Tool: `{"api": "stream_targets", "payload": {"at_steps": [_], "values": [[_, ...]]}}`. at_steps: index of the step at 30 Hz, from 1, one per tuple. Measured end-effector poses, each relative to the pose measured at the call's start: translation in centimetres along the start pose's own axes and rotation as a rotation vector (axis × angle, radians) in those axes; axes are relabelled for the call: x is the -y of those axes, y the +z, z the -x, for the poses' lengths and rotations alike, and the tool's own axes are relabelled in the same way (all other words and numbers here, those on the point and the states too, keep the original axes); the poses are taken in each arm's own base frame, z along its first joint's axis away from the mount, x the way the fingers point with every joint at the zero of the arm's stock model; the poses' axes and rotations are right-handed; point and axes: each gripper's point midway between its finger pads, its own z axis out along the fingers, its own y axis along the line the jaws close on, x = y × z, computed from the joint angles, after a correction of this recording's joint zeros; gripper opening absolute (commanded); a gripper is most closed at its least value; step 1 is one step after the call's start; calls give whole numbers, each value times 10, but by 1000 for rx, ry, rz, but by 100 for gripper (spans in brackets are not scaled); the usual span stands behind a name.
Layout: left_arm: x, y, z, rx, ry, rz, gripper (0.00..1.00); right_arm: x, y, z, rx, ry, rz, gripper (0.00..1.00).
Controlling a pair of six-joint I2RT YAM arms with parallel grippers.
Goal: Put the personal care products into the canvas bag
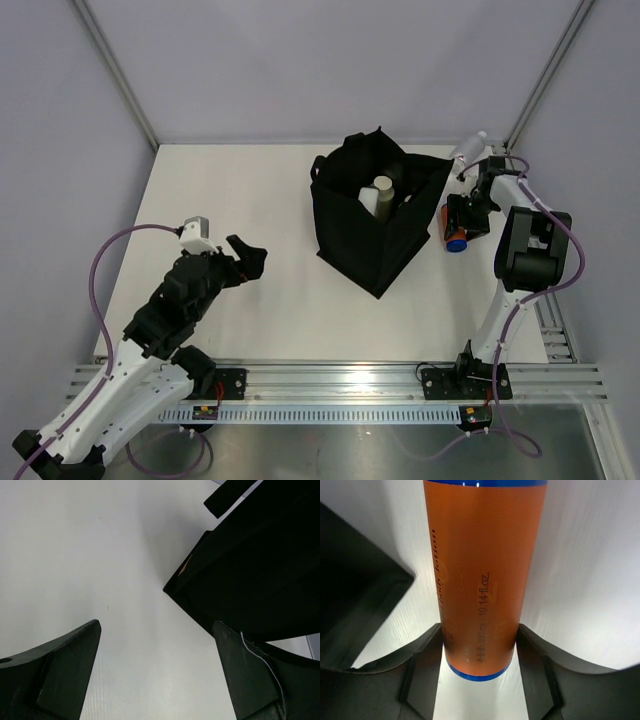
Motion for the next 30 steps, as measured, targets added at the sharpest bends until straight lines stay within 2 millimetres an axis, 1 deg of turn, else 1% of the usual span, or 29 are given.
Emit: {"api": "stream_targets", "payload": {"at_steps": [2,5,8,10,11,12,13,15,16,17,19,22,25,27,30], "values": [[-1,1,-2,-3,3,1,99,0,-2,-10,-20,-5,-3,74],[-2,2,-4,-5,5,3,99,4,4,-13,-44,-16,-14,78],[-2,2,-4,-4,4,1,99,9,14,-6,-68,-20,-20,81],[-2,0,-3,4,1,-5,99,12,18,3,-72,-25,-27,80],[-2,-1,-2,8,-1,-8,99,14,18,8,-69,-28,-31,75],[-2,-2,-1,13,-4,-12,99,15,18,14,-65,-31,-34,67],[-2,-4,0,20,-7,-17,99,16,18,20,-61,-37,-34,51],[-2,-7,1,32,-14,-25,99,19,19,31,-50,-48,-40,28],[-1,-9,2,38,-18,-30,99,19,19,35,-43,-50,-37,10],[-1,-10,3,43,-22,-34,99,19,20,37,-39,-46,-34,0],[-1,-11,5,49,-25,-38,99,18,20,36,-39,-34,-9,0],[-1,-13,6,56,-29,-44,99,11,17,32,-43,12,75,0],[0,-16,7,65,-35,-50,99,10,7,33,-14,95,186,0],[-1,-16,6,67,-39,-52,99,16,-5,38,25,159,246,0],[-2,-16,5,64,-41,-50,99,28,-39,51,135,252,334,0]]}}
